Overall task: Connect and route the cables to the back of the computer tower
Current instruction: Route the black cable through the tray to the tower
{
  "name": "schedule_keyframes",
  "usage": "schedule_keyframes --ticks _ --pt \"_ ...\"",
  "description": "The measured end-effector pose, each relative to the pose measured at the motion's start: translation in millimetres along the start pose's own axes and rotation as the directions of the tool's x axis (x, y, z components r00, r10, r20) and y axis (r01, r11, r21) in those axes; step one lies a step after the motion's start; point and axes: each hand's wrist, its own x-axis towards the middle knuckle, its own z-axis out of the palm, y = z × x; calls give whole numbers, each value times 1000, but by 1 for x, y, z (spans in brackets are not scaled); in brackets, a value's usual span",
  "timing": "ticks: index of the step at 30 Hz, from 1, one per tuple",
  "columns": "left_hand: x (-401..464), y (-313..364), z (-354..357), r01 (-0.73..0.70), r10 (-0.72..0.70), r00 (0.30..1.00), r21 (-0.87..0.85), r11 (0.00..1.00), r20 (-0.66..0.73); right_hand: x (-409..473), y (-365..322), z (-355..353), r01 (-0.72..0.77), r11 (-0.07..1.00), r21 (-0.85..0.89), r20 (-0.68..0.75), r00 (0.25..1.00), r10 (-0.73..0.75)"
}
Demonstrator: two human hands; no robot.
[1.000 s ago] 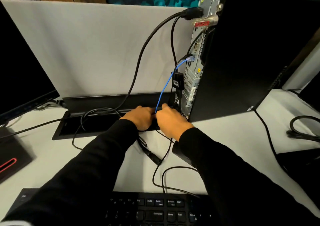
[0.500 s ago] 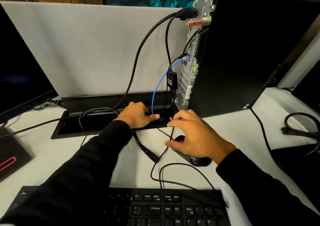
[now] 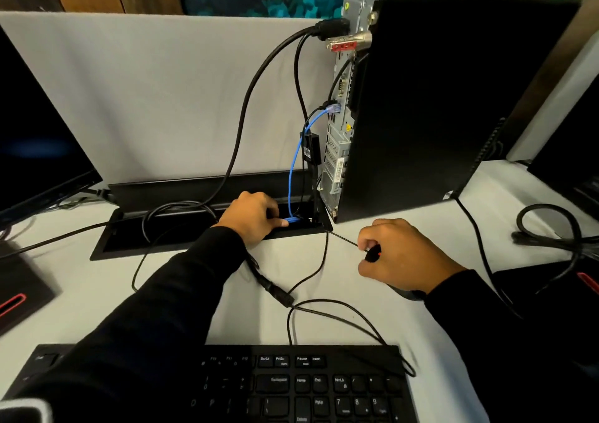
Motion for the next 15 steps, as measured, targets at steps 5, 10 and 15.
schedule_keyframes --ticks 5,10,15 --pt "5 6 -2 -17 15 999 55 998 32 -6 6 -8 -43 999 -5 90 995 43" --pt "14 22 4 32 -37 999 123 992 36 -11 15 -10 -44 999 -27 145 988 48" --pt "14 28 7 96 -99 995 123 988 25 -15 22 -19 -106 994 11 158 982 103"
